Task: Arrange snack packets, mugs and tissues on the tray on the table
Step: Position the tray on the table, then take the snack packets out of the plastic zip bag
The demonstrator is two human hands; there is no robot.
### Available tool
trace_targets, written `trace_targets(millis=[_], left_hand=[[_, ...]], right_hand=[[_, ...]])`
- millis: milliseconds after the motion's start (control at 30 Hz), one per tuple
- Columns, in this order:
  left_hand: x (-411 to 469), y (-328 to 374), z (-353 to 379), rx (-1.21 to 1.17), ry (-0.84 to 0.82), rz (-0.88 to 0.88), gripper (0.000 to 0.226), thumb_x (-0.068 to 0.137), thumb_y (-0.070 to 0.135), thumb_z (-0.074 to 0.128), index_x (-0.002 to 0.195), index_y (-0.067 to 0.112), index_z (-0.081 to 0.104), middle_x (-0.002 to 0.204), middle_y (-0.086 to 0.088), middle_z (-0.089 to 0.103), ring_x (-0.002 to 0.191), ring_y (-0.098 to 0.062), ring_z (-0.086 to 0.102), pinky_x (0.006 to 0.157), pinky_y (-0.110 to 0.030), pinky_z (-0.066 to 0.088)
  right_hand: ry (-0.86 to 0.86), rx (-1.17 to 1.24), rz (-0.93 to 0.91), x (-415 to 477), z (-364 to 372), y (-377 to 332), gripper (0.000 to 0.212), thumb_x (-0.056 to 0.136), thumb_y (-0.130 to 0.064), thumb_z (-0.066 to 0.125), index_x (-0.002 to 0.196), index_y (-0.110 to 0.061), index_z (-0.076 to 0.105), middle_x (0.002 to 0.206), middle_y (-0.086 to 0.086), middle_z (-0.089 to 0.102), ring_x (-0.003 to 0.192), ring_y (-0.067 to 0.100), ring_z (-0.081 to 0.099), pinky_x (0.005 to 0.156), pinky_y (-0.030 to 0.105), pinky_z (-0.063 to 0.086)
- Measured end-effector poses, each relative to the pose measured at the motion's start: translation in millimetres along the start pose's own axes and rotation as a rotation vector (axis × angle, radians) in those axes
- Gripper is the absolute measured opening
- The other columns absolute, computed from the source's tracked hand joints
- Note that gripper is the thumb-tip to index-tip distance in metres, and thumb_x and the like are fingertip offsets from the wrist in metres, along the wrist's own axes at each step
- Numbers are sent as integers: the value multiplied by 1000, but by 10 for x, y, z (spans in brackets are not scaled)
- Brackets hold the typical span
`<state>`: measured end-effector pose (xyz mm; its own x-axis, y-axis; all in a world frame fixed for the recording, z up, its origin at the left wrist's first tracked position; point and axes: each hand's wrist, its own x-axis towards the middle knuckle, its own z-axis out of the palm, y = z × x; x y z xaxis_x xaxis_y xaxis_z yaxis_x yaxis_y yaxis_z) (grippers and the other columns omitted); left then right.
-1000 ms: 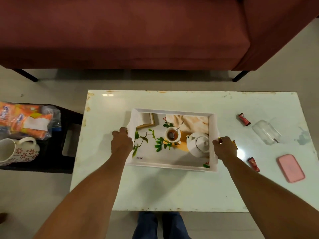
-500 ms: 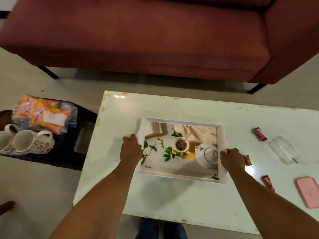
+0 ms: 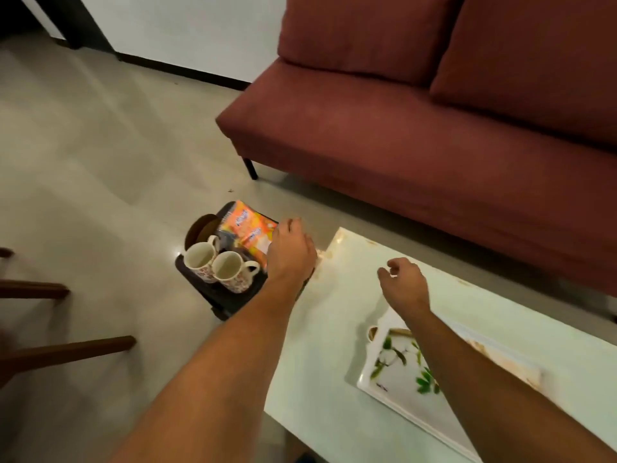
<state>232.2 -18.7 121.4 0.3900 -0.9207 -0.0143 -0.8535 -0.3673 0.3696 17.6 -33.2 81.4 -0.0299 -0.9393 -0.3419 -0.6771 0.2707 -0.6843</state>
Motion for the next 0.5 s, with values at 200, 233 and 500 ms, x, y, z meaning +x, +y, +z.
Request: trace_targets(millis=[200,233,500], left_hand=[[432,-957,-268,21,-132,-218,54,96,17,53,147,10,37,150,-16,42,135,-35,44,107,-45,40],[500,-1095,-248,22,-176,-232,56,95,17,54,148,11,35,152,-15,41,135,-36,44,107,-45,40],[982,-1642,21,145,-362,-175,57,99,20,53,151,16,32,162,-12,28,142,-37,39,110,-47,41]], right_hand=[[-164,94,23,214,1227,-980,41,93,-34,64,129,-15,60,128,9,65,113,28,62,95,38,52],[-187,106,35,240,1429,-1071,41,92,-35,66,127,-15,60,126,8,65,108,27,62,92,39,54],[-220,232,296,590,2404,-1304,81,74,-49,83,135,-19,39,134,10,54,119,33,59,95,47,56]])
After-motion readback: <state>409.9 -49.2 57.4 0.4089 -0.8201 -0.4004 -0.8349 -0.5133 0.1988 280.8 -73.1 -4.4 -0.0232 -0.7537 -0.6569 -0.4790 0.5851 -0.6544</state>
